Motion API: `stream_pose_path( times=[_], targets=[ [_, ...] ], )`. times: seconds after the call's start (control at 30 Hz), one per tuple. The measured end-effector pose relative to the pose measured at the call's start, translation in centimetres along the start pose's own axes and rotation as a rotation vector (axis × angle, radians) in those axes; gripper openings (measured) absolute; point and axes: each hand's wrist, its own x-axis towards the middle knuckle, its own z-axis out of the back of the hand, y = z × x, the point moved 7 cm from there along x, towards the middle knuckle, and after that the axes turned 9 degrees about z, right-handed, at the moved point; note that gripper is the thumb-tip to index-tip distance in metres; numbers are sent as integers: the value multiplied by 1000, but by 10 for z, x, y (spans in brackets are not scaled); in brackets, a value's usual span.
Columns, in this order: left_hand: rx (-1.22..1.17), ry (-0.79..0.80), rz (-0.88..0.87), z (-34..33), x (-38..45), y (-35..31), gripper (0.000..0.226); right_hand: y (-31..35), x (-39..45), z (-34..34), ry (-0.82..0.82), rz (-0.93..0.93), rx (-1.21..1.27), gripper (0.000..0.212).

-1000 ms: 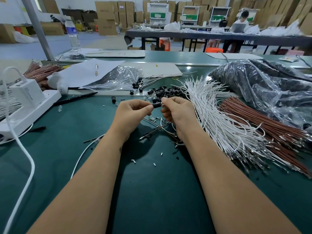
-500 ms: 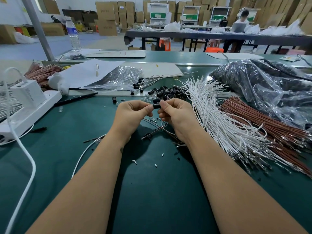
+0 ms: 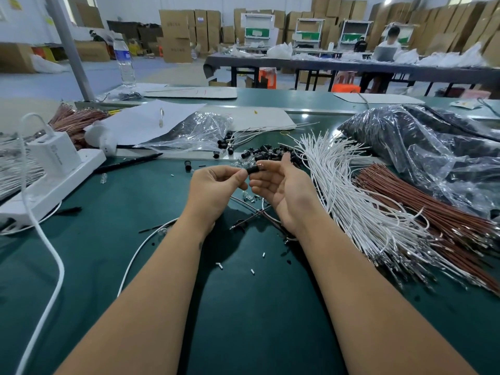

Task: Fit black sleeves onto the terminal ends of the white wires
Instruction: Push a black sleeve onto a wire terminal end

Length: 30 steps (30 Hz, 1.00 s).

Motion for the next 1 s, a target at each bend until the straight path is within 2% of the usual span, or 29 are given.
stream_pose_path(
  times=[0.13,0.27,0.43,0.63,0.73,0.87,0.93,1.0],
  targets=[
    [44,2,-17,-1,0,-7,8,9,0,-2,28,128,-155,10],
    [214,35,-66,-10,-3,-15,12,18,0,5,-55,254,-320,11],
    [331,30,-109,-10,-3,-24,13,17,-2,5,-97,269,-273,12],
    [560,120,11,27,3,-20,18,31,0,15,-165,288,-210,11],
    [655,-12,-22,75,10,-34,19,31,0,10,-84,291,-272,13],
    [860,-513,-151,149,11,-53,19,20,1,5,0,234,-409,16],
    [978,-552,-129,165,12,-46,23,14,1,5,9,214,-495,17],
    [1235,-437,-10,168,19,-25,27,10,1,4,20,221,-614,16]
  ],
)
